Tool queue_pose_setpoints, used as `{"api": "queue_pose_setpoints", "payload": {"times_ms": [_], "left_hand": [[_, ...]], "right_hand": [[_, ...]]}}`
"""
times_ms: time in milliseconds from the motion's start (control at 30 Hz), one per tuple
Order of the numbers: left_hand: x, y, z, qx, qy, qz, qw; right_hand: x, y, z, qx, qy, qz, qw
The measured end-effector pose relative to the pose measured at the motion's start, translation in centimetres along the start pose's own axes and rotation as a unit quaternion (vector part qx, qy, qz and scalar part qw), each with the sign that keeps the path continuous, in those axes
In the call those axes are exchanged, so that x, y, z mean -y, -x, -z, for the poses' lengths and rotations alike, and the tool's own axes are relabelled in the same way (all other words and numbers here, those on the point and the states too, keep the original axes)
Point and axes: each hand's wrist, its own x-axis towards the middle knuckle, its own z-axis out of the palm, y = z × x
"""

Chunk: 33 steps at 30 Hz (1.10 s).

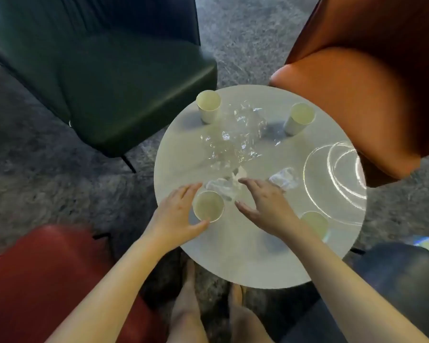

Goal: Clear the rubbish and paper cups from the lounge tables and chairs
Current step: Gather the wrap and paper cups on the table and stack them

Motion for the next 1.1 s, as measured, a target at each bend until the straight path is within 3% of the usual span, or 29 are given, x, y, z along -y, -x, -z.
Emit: {"api": "queue_pose_setpoints", "payload": {"times_ms": [367, 633, 767, 967, 1100], "left_hand": [[4.2, -3.6, -4.8, -0.032, 0.023, -0.101, 0.994], [8.6, -8.8, 0.4, -0.122, 0.016, -0.020, 0.992], [10.0, -10.8, 0.7, -0.110, 0.019, 0.007, 0.994], [10.2, -10.9, 0.3, -0.076, 0.026, 0.000, 0.997], [8.7, -11.0, 1.8, -0.124, -0.065, -0.088, 0.986]], "right_hand": [[-1.7, -6.1, -8.5, -0.099, -0.043, -0.071, 0.992], [-0.5, -6.8, -10.1, -0.153, -0.031, -0.081, 0.984], [-0.2, -7.1, -10.6, -0.181, -0.030, -0.096, 0.978], [-0.1, -7.2, -10.4, -0.155, -0.025, -0.118, 0.980], [-0.3, -6.4, -8.9, -0.179, -0.052, -0.135, 0.973]]}}
